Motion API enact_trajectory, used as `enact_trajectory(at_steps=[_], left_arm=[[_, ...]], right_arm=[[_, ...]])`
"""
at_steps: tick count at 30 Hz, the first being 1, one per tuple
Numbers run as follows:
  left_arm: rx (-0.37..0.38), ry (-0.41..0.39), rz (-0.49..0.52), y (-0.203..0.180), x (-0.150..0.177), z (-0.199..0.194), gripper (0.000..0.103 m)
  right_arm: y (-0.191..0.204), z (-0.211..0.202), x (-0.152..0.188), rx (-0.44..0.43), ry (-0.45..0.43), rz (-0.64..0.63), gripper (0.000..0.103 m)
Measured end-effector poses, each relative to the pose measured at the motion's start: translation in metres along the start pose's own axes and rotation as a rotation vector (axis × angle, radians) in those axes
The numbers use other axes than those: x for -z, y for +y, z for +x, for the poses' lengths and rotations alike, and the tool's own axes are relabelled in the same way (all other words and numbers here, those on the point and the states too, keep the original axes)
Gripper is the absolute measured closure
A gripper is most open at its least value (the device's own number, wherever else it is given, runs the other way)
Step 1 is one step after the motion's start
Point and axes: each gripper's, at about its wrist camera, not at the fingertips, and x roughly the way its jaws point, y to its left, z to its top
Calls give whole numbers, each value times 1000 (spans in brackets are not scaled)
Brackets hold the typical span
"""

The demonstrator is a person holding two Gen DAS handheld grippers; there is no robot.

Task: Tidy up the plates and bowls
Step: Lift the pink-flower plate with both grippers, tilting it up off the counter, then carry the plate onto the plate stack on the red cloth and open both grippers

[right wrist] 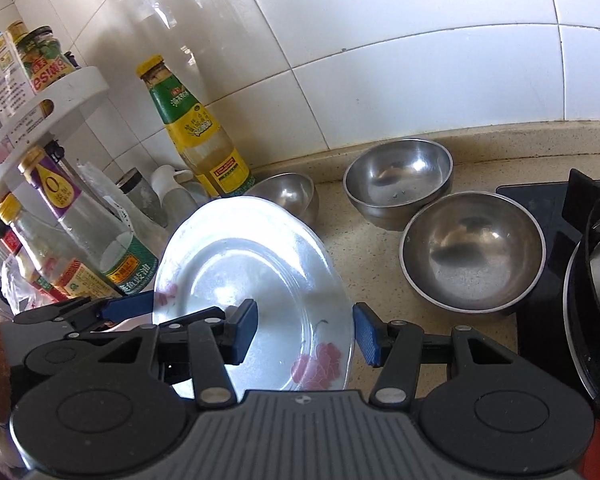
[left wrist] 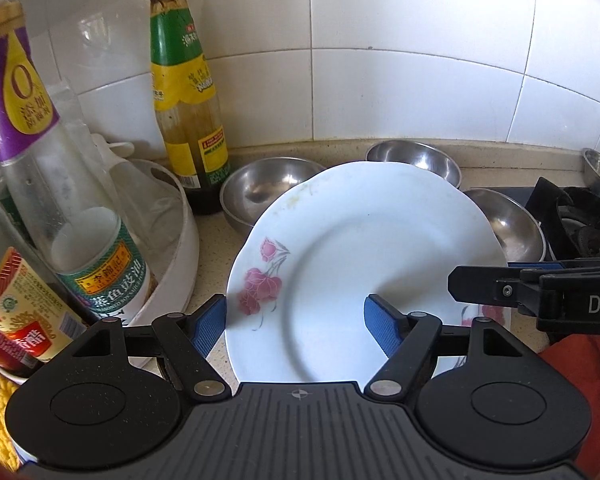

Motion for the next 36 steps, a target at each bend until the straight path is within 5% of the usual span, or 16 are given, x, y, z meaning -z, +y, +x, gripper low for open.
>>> enact_trajectory(at_steps=[36], left_arm=[[-64, -14, -22, -21, 53, -71, 23]], right_arm=[[13, -53, 53, -74, 55, -50, 50]])
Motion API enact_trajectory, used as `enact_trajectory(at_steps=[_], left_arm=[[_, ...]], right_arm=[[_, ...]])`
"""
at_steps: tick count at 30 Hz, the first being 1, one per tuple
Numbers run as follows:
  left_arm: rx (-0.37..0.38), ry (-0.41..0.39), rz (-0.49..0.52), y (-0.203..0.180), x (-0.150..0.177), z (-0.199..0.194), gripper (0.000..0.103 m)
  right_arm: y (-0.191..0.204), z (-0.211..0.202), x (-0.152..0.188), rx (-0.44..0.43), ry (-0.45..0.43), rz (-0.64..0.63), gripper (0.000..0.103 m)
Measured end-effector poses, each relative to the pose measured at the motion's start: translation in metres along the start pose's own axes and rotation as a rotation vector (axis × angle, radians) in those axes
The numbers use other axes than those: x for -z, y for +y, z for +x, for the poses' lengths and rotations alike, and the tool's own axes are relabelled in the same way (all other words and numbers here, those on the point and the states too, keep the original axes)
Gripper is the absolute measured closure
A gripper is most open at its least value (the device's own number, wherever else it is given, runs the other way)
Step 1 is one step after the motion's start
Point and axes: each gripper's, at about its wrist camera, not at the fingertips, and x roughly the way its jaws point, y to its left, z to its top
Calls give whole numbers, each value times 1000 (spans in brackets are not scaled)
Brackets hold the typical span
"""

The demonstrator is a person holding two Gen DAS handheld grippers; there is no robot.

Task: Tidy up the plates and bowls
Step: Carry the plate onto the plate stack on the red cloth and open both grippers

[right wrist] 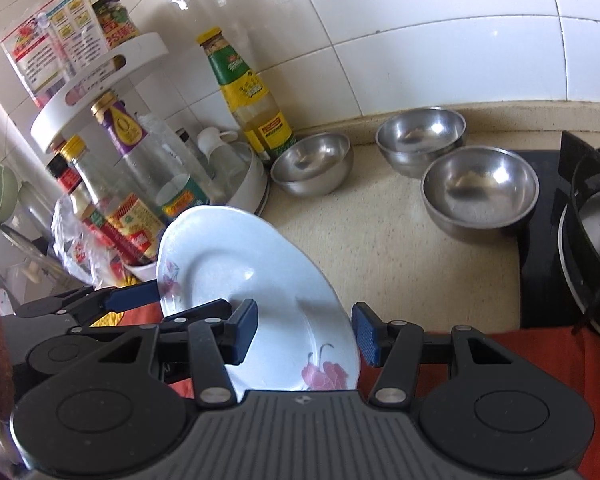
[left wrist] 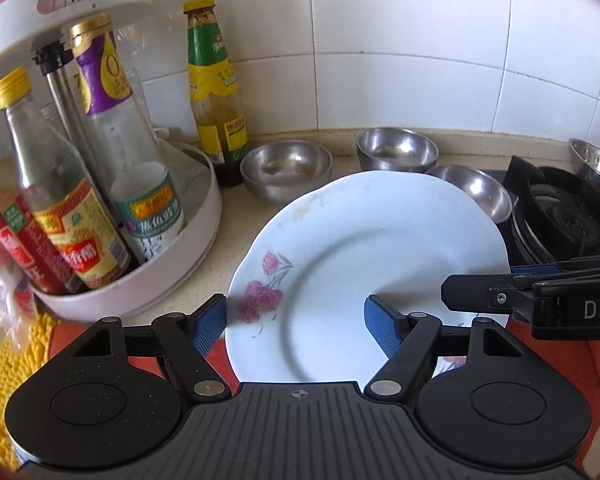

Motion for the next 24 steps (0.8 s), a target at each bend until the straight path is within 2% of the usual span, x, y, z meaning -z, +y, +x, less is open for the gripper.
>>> enact_trajectory(at_steps=[7, 9, 11, 12, 14, 16, 19, 24], left_arm=[[7, 61, -12, -5, 27, 3, 24], [13, 87, -30, -4, 35, 7, 30], [61, 99, -38, -4, 40, 8, 47], [85, 109, -37, -6, 41, 8, 47], [63, 94, 6, -14, 44, 5, 34], [48, 82, 2, -8, 46, 1, 36], [55, 71, -38, 12, 44, -3, 34], [32, 53, -29, 22, 33, 0, 27]], right_arm=[[-8, 3, 25, 0, 85, 6, 51], [-14, 4, 30, -11, 106, 26, 53], [-15, 5, 32, -23, 126, 35, 56], [-15, 6, 34, -36, 136, 30, 58], [-13, 5, 35, -27, 144, 23, 58], [-13, 0, 35, -22, 134, -4, 58], [-13, -9, 33, -70, 122, 6, 58], [-10, -1, 22, -5, 82, -7, 58]])
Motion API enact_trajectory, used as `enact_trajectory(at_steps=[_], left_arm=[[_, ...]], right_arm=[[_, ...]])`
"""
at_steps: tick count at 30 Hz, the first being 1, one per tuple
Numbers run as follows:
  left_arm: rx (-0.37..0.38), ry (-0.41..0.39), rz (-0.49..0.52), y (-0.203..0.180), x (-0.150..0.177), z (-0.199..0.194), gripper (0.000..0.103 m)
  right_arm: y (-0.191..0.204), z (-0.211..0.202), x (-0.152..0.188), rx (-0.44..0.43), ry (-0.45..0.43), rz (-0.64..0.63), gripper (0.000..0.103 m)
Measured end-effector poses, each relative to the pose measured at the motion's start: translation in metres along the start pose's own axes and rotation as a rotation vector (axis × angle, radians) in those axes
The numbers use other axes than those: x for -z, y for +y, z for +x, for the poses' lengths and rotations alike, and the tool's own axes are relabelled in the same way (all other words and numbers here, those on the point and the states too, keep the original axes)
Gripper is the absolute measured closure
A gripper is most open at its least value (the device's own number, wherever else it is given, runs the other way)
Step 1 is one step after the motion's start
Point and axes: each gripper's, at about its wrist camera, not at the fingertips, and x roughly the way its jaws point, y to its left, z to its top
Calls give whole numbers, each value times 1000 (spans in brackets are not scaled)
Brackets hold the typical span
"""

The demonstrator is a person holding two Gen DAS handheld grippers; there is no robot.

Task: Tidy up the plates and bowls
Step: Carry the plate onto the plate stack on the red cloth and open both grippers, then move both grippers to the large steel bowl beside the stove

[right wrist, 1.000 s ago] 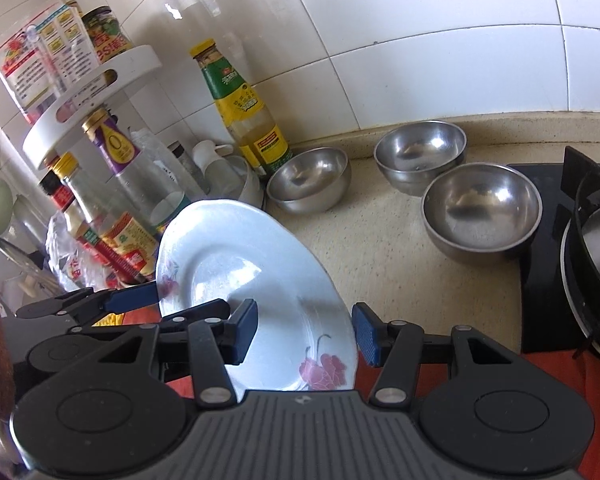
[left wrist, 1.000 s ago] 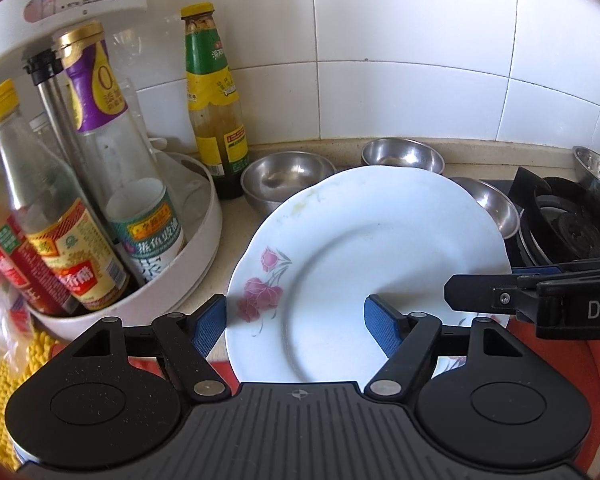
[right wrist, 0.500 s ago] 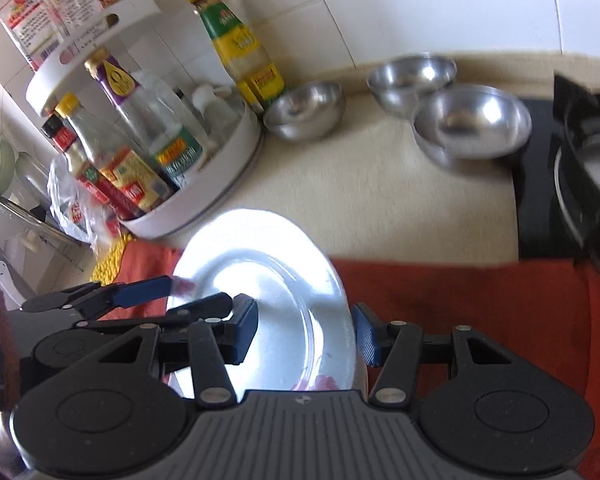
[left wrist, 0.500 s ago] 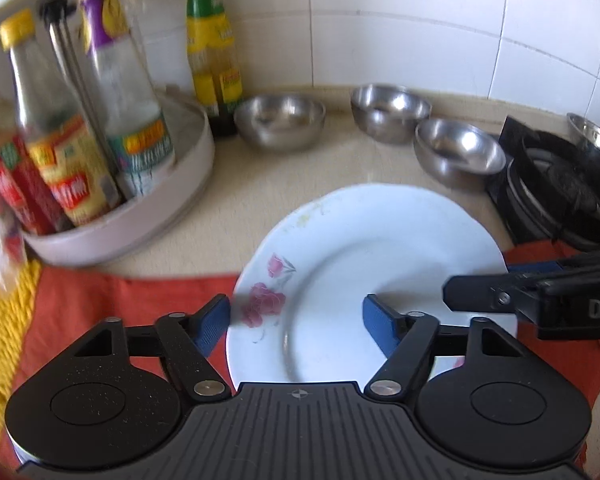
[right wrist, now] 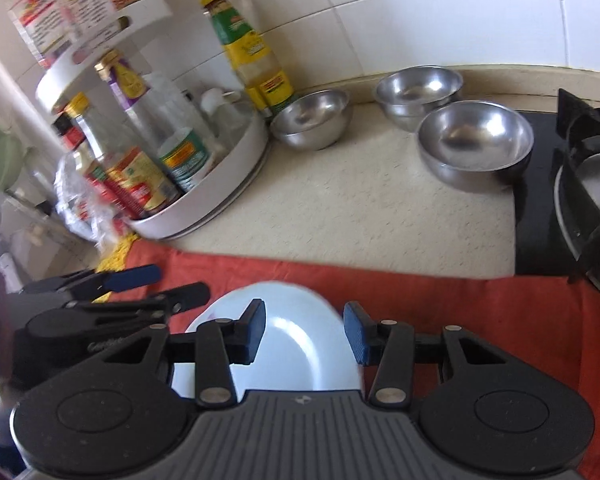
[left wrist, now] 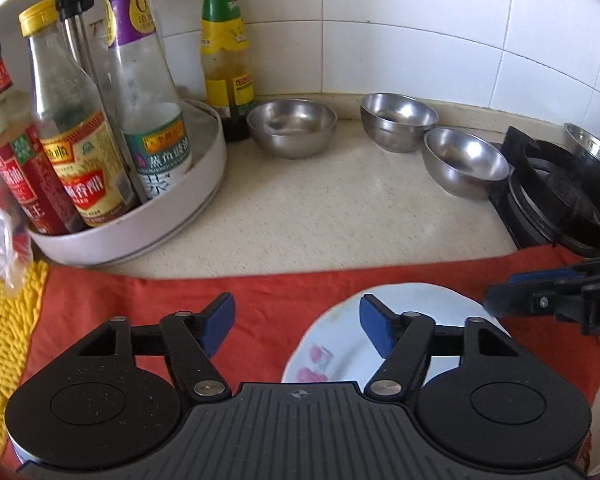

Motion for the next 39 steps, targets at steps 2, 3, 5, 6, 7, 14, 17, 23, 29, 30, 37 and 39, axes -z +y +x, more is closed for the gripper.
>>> enact_trajectory(at_steps=[2, 3, 5, 6, 7, 14, 17, 23, 29, 30, 37, 39], left_arm=[[-4, 1, 11, -1, -1, 2, 27], [4, 6, 19, -2, -1, 4, 27], [16, 16, 28, -5, -1, 6, 27], [18, 20, 34, -7, 0, 8, 27], [22, 25, 41, -8, 0, 9, 27], [26, 33, 69, -12, -4, 18, 22], [28, 32, 80, -12, -7, 20, 22], [43, 31, 104, -15, -14, 26, 22], [65, 31, 134, -18, -22, 34, 21], [68, 30, 139, -19, -24, 35, 21], [93, 20, 176, -24, -36, 45, 19], [101, 12, 188, -27, -41, 47, 19]], right_arm=[[-2, 5, 0, 6, 8, 15, 58], [-3, 7, 1, 10, 18, 20, 58], [-5, 11, 3, 16, 31, 25, 58], [-6, 12, 4, 19, 35, 30, 58], [-7, 13, 4, 21, 40, 36, 58], [-13, 15, 3, 35, 40, 67, 58], [-15, 15, 2, 40, 35, 79, 58], [-20, 13, -3, 59, 22, 105, 58], [-26, 12, -7, 83, 4, 141, 58], [-27, 12, -7, 87, 2, 150, 58], [-31, 8, -18, 123, -26, 168, 58], [-32, 5, -25, 134, -41, 169, 57]])
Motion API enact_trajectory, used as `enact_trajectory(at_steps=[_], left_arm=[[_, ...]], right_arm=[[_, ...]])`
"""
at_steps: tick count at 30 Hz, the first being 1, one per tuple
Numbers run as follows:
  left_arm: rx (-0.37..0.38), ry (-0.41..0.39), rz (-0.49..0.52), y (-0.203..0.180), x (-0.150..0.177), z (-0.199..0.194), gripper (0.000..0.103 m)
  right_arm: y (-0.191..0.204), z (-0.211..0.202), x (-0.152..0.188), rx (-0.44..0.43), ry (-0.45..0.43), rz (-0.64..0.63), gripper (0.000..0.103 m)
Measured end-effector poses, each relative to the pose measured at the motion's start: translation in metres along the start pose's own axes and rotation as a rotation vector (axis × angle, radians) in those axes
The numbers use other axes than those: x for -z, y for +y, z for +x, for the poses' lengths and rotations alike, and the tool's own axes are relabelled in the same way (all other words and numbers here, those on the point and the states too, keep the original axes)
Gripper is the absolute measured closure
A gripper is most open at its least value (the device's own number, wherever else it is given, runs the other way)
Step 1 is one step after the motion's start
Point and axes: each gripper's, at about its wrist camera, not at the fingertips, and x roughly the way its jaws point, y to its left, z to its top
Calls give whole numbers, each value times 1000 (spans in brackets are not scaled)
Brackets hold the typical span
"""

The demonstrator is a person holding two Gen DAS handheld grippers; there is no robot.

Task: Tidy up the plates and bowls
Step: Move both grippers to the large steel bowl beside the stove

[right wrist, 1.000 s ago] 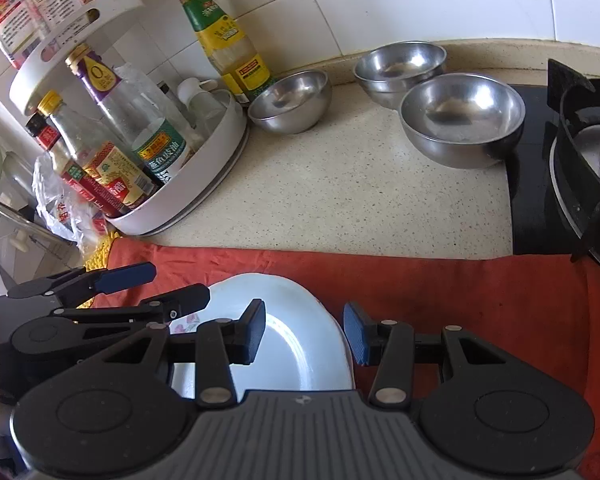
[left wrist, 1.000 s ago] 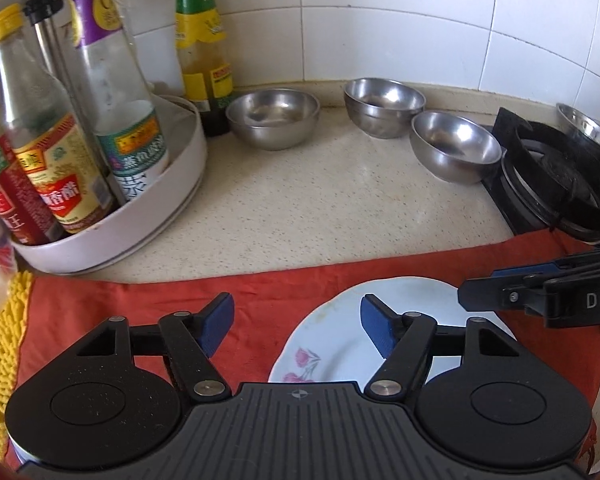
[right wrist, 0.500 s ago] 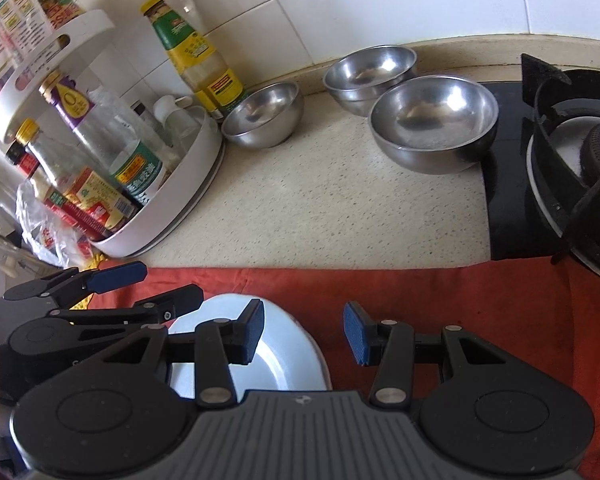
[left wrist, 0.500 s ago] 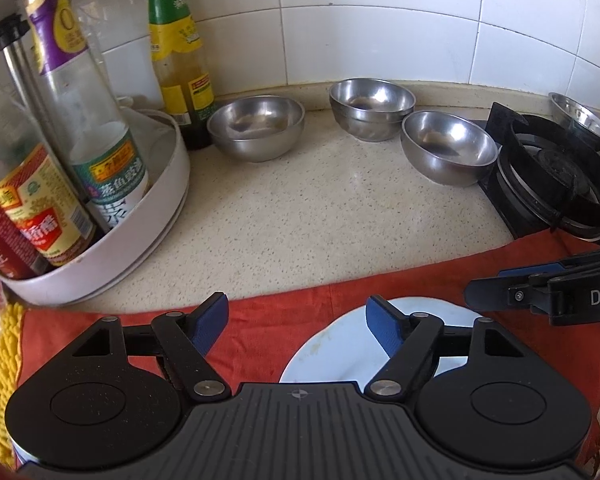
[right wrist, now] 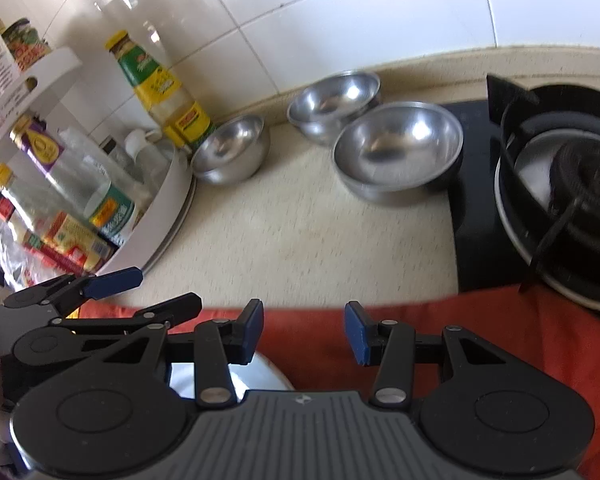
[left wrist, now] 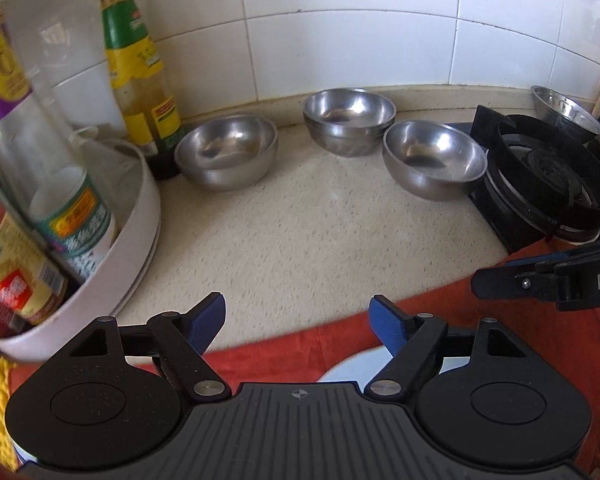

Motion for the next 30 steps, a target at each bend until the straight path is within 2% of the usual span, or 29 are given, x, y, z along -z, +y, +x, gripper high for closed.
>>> enact_trajectory(at_steps=[12, 13, 20, 24, 30], left_arm=[[54, -23, 14, -3, -44, 29, 19], [53, -19, 6, -5, -48, 32, 19], [116, 32, -71, -25, -82, 63, 18], [144, 61, -109, -38, -96, 84, 19], [176, 105, -153, -48, -110, 114, 19]], right_arm=[[-24, -2, -54, 104, -49, -18, 55], [-28, 0, -61, 112, -47, -23, 52], [-58, 16, -104, 167, -42, -53, 51], [-80, 32, -122, 159, -22, -27, 51], [-96, 56, -136, 95, 34, 12, 52]])
